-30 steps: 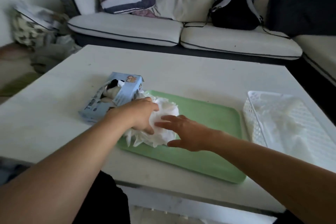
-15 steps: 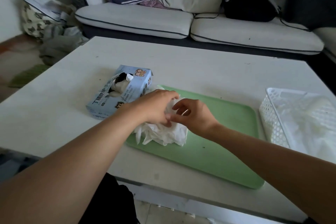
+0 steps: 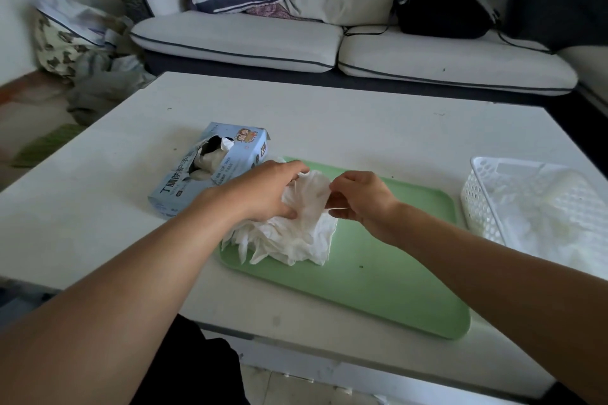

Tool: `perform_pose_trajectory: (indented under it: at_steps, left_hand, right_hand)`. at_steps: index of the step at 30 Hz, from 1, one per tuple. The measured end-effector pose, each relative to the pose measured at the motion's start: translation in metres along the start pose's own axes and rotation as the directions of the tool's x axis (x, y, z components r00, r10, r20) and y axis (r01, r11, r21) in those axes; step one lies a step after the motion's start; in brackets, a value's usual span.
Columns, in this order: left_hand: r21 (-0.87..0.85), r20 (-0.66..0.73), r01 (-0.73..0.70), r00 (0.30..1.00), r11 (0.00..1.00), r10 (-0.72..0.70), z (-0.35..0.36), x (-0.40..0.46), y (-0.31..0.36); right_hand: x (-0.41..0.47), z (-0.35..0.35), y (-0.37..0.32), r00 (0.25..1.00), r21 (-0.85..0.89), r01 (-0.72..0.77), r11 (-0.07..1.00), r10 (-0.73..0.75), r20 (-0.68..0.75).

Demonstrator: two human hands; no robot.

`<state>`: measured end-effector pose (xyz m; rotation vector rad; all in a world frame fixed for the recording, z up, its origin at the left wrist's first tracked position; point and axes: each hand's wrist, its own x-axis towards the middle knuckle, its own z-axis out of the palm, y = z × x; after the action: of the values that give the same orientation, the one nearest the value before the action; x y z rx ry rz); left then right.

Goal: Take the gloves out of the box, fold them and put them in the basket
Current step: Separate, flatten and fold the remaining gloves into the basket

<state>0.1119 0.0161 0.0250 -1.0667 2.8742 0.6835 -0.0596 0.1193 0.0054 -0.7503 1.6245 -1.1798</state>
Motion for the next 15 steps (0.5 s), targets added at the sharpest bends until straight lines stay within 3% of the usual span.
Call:
perform_pose_trajectory:
  at_steps: [7,15]
  left_hand:
    - [0.124,0.031,0.007,0.999,0.992,-0.011,0.005,0.007,-0.011]
    - [0.277,0.103,0.061,0.990,0.959,-0.093,0.002,0.012,-0.010]
  right_hand:
    - [-0.005,-0.024,-0.014,0.999,0.305,-0.044,0.951,0.045,0.004]
    - [-0.022,-0.065,-0.051,0.995,0.550,0.043,0.834,0.015,-0.100]
